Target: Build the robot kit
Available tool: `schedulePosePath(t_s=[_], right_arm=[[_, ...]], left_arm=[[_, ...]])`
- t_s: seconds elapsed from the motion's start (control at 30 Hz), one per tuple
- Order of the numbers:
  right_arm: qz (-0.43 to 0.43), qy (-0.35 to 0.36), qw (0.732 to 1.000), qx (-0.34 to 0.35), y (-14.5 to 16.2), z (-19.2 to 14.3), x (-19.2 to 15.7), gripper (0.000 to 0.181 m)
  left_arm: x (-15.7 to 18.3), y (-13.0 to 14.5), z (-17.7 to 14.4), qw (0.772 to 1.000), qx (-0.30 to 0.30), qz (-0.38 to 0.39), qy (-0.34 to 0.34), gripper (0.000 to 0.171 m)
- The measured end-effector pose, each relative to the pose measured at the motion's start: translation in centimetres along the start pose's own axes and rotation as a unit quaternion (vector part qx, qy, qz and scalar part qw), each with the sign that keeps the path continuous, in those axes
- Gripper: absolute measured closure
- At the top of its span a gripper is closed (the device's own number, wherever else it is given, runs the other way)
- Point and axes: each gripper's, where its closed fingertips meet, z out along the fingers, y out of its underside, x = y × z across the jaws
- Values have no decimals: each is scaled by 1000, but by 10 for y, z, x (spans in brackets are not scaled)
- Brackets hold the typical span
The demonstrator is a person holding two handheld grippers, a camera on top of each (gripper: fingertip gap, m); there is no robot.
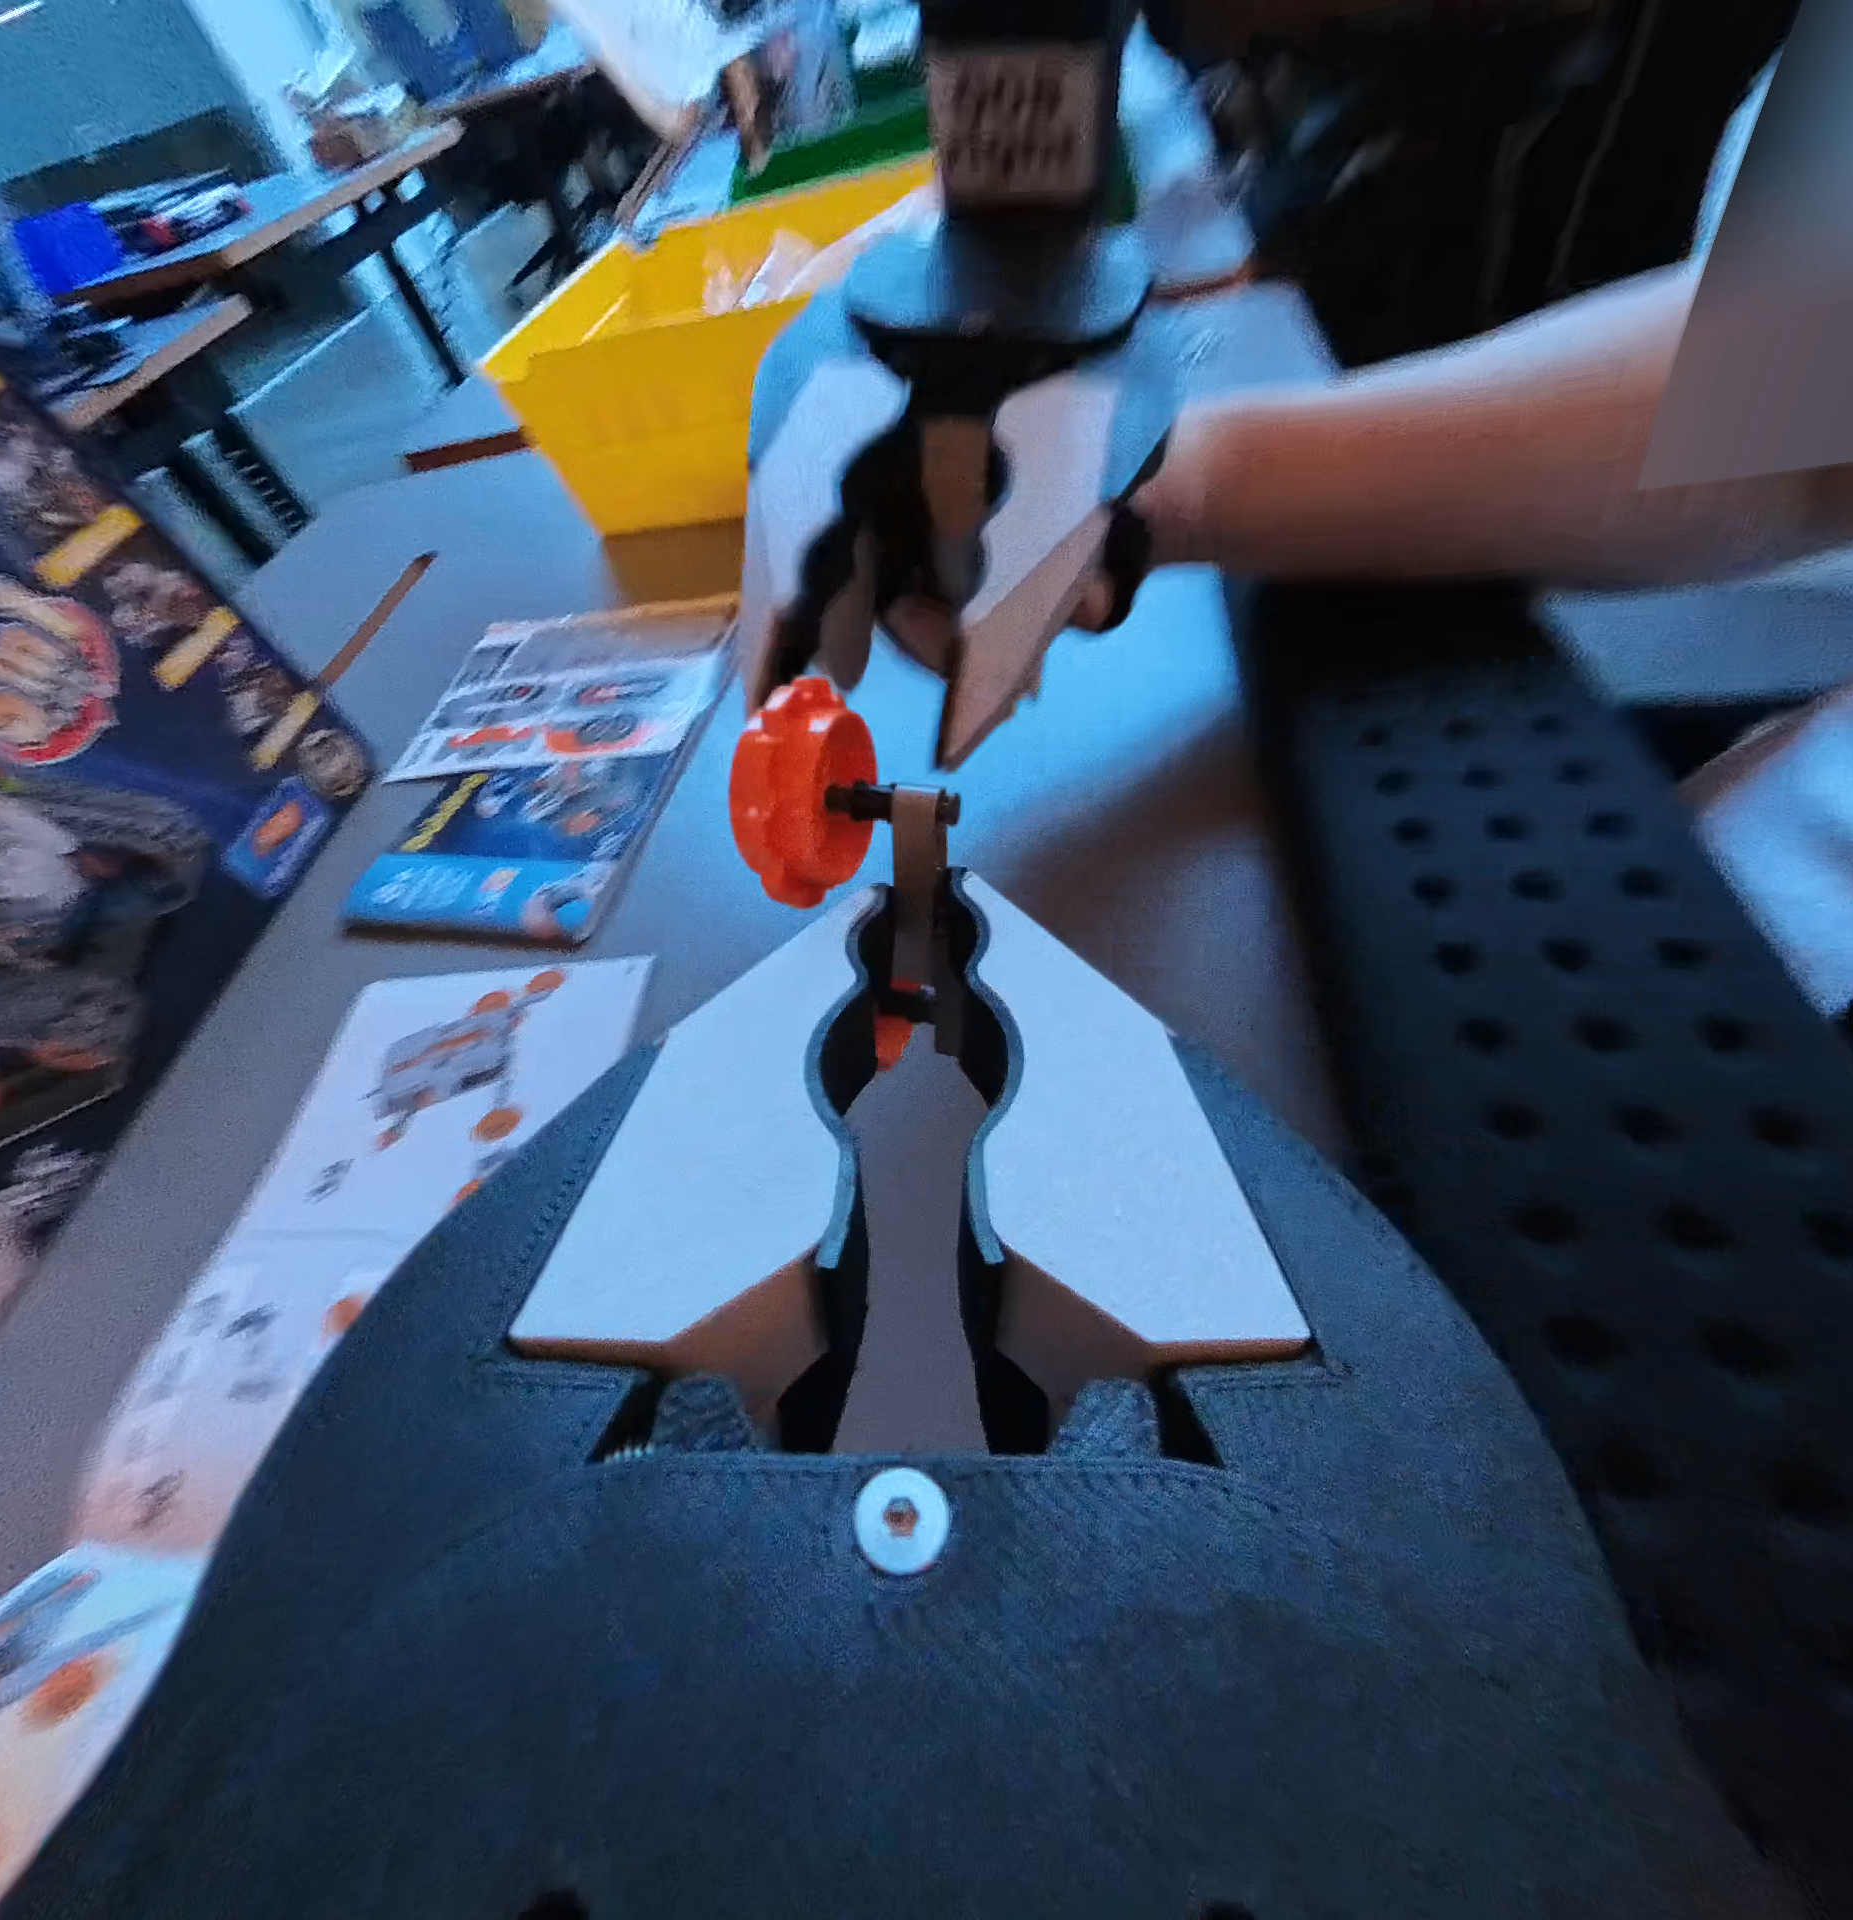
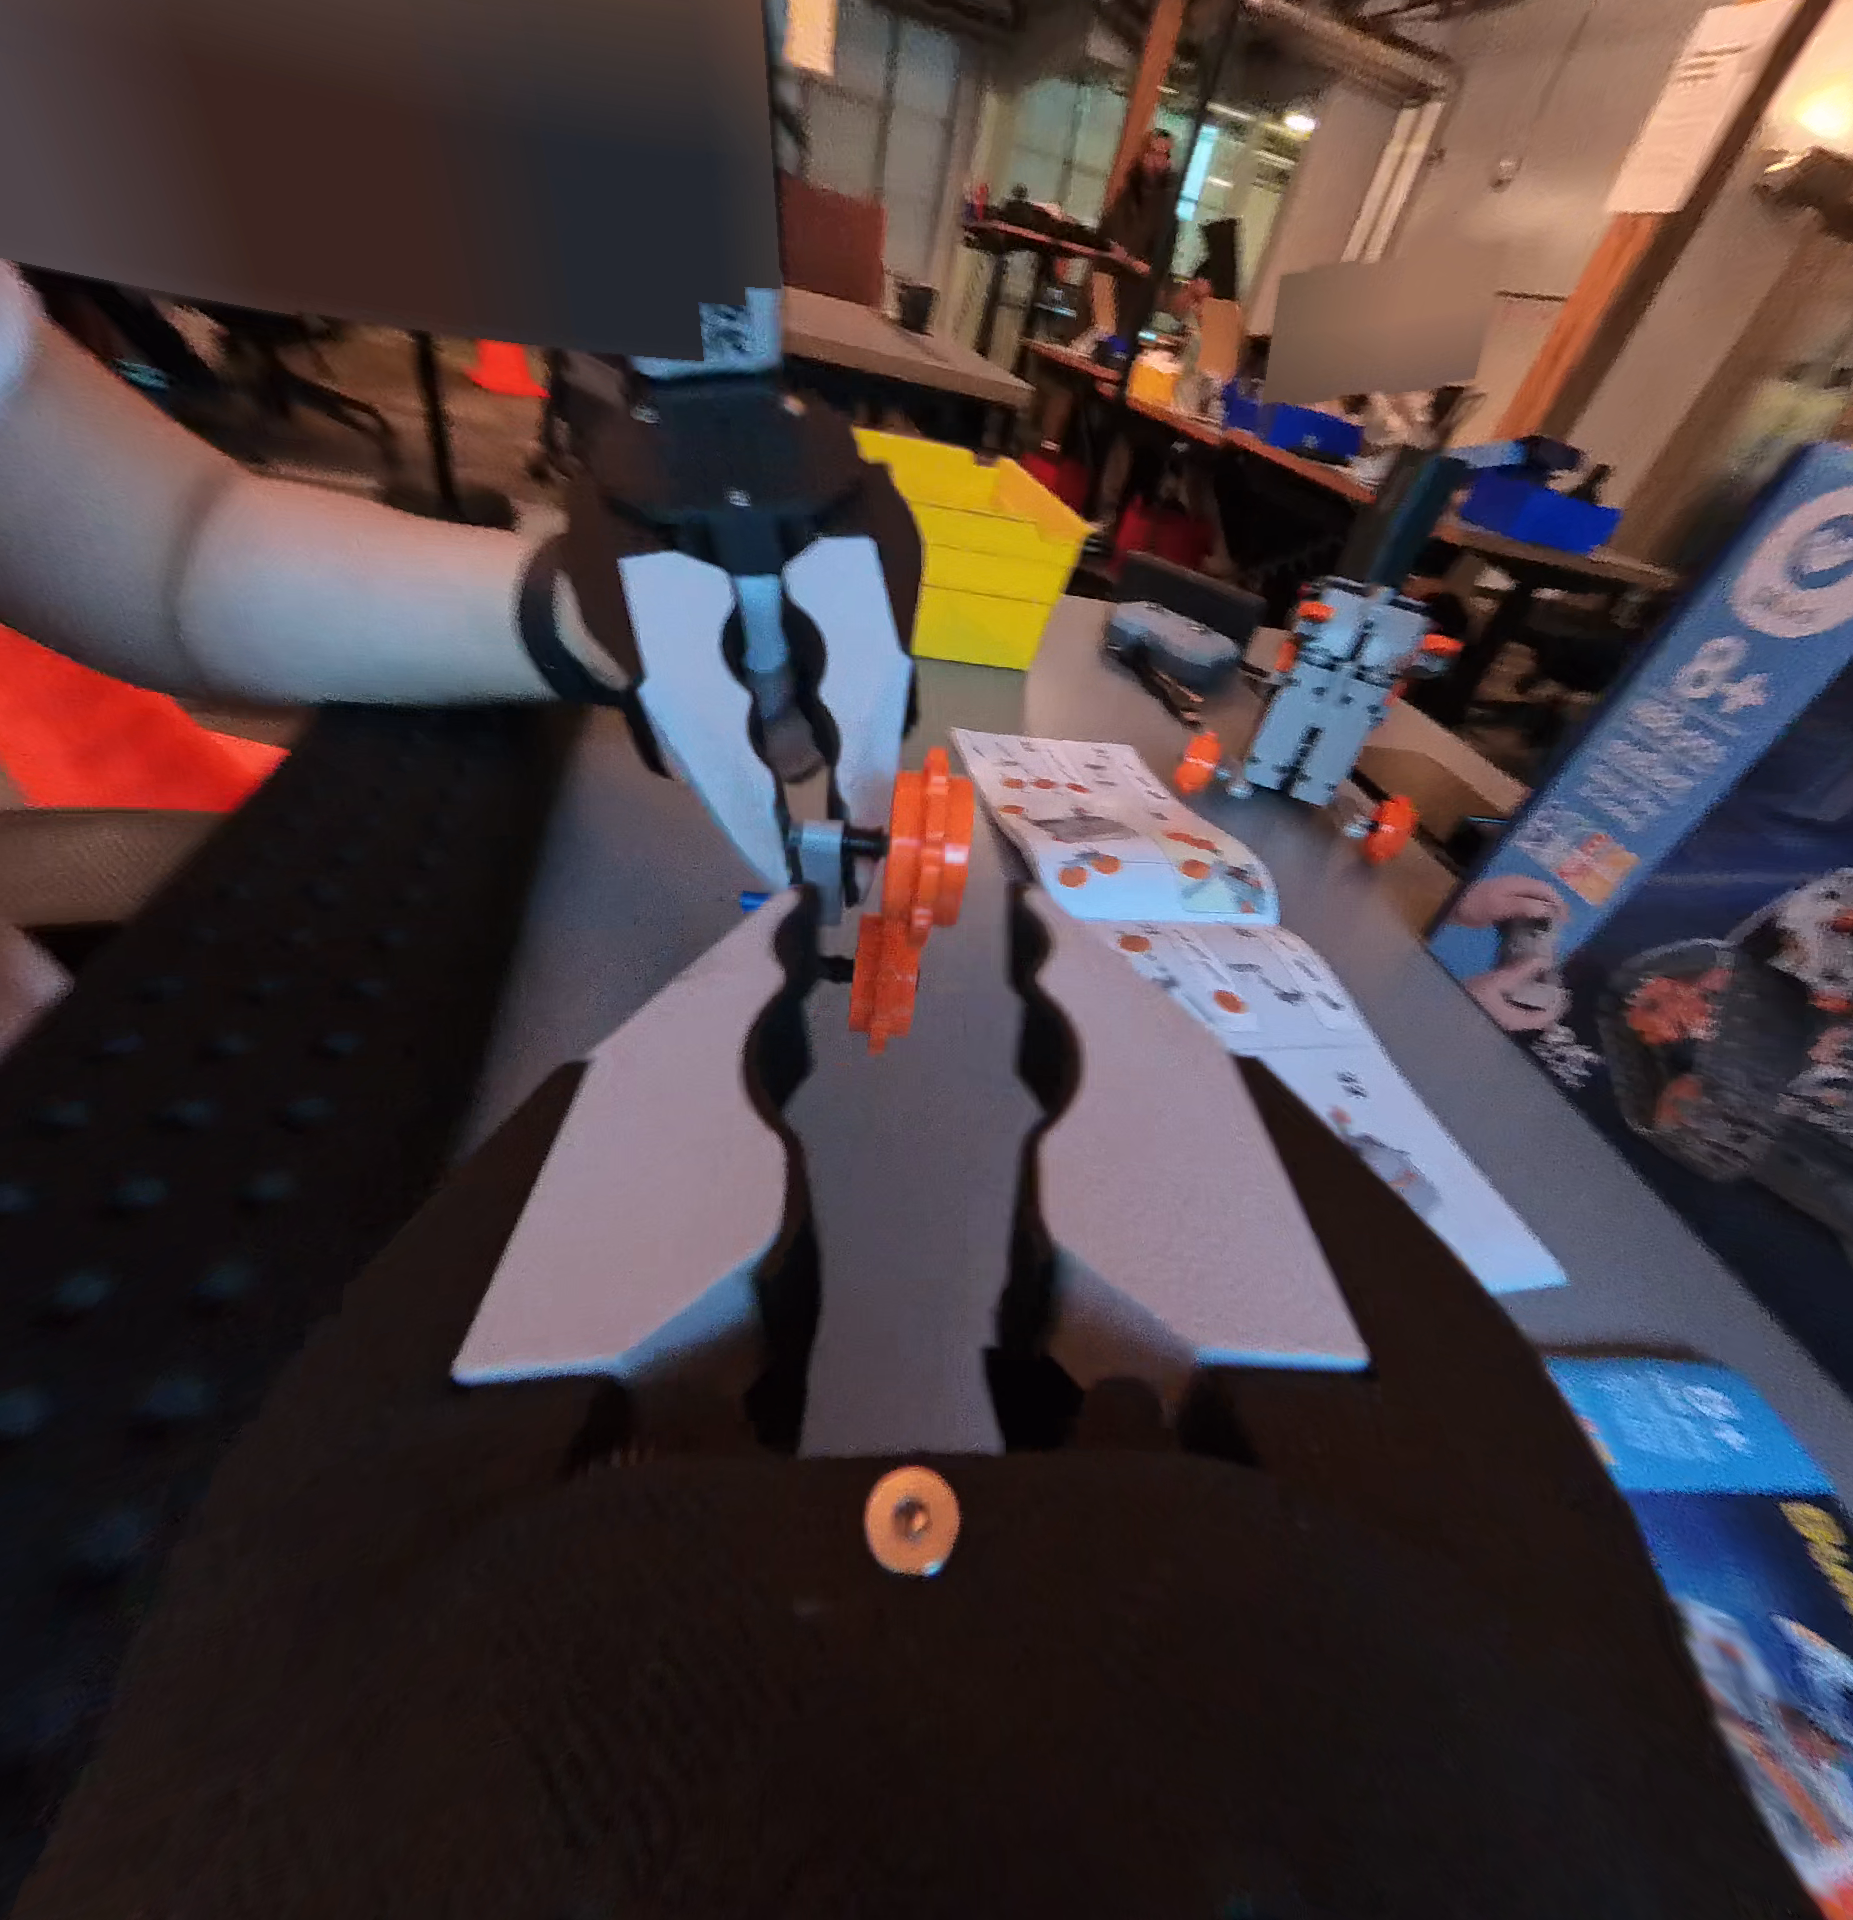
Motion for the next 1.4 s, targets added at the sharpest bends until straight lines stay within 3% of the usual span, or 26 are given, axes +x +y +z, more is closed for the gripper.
schedulePosePath(t_s=[0.03, 0.2, 0.3, 0.43, 0.5, 0.7, 0.87, 0.97, 1.07, 1.2, 1.3, 1.4], right_arm=[[-15, 22, 1000, -7, -2, 1, 3, 131], [-120, 59, 986, -105, 2, 20, -4, 121], [-151, 32, 967, -204, 22, 27, -9, 127], [-199, 58, 937, -281, 39, 28, -1, 132], [-200, 69, 936, -280, 40, 31, -1, 143], [-187, 76, 944, -263, 50, 30, 1, 143], [-231, 80, 942, -229, 44, 21, -2, 143], [-229, 72, 950, -201, 38, 17, -4, 143], [-235, 63, 953, -180, 32, 16, -7, 143], [-273, 43, 941, -198, 38, 15, -14, 143], [-309, 10, 929, -206, 29, 14, -27, 143], [-356, -30, 911, -206, -2, 15, -44, 143]], left_arm=[[-6, 7, -1, 998, -36, 31, -31, 165], [-10, 30, -1, 968, -155, 166, -103, 165], [-6, 40, 7, 962, -180, 177, -102, 165], [-13, 42, 8, 956, -193, 180, -125, 165], [-16, 44, 7, 953, -201, 186, -133, 165], [-15, 51, 8, 935, -230, 231, -141, 165], [-9, 41, 10, 950, -192, 206, -134, 165], [-19, 29, 4, 956, -161, 187, -160, 139], [-20, 37, 8, 965, -162, 146, -143, 121], [-10, 27, 16, 971, -110, 172, -122, 125], [-8, 30, 19, 983, -97, 123, -95, 109], [0, 13, 18, 994, -30, 91, -56, 96]])
